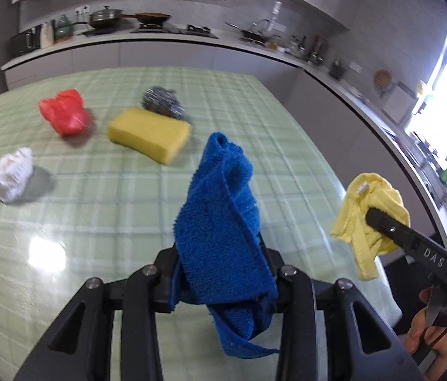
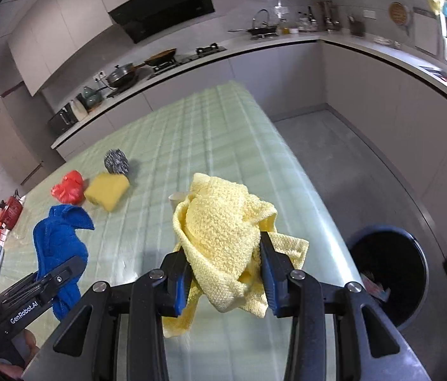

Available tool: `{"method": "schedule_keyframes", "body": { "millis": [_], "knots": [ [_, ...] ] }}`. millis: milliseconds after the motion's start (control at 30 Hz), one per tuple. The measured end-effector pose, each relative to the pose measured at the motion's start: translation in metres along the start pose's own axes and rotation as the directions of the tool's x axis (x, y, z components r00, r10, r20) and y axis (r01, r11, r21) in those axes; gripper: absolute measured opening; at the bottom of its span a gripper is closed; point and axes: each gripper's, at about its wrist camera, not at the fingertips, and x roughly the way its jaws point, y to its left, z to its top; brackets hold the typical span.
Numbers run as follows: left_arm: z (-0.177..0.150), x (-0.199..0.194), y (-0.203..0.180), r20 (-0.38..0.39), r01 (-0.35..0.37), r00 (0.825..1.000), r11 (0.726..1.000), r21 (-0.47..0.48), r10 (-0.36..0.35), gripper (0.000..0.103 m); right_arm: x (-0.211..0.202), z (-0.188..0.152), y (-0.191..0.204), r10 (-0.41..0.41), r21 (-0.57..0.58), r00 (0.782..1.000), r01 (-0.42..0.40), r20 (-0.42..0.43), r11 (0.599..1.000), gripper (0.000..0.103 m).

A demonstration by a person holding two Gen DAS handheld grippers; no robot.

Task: Collect trash
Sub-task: 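Carry both held cloths over the black bin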

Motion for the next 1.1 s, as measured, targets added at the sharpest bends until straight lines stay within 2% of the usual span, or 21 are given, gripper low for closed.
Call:
{"method": "schedule_keyframes", "body": {
  "millis": [133, 367, 567, 800, 900, 1100],
  "knots": [
    [-0.012, -0.005, -0.024, -0.015, 0.03, 0.999, 0.999, 0.026, -0.03, 0.038, -0.022, -0.017, -0.014, -0.017, 0.005, 1.0, 0.017, 0.002, 1.0, 0.04],
    [-0.019, -0.006, -0.079, 0.005, 0.05, 0.999, 0.997, 0.065, -0.051, 0.038, -0.055, -0.022, -0.058, -0.019, 0.022, 0.999, 0.018, 0.034, 1.0, 0.04],
    [-0.025, 0.01, -0.15, 0.029, 0.035, 0.999, 0.996, 0.077, -0.037, 0.038, -0.072, -0.016, -0.134, 0.008, 0.026, 0.999, -0.009, 0.047, 1.0, 0.04],
    [-0.033, 0.051, -0.244, -0.025, 0.059, 0.998, 0.997, 0.053, -0.058, 0.038, -0.077, 0.0, -0.25, -0.009, 0.04, 1.0, 0.009, 0.013, 0.999, 0.04],
    [-0.036, 0.066, -0.272, -0.048, 0.066, 0.997, 0.996, 0.063, -0.063, 0.038, -0.076, 0.003, -0.289, -0.026, 0.059, 1.0, 0.026, -0.002, 0.998, 0.04],
    [-0.044, 0.098, -0.306, -0.108, 0.056, 0.993, 0.994, 0.098, -0.045, 0.038, -0.059, -0.005, -0.331, -0.029, 0.094, 0.998, 0.033, -0.051, 0.995, 0.041]
  ]
}}
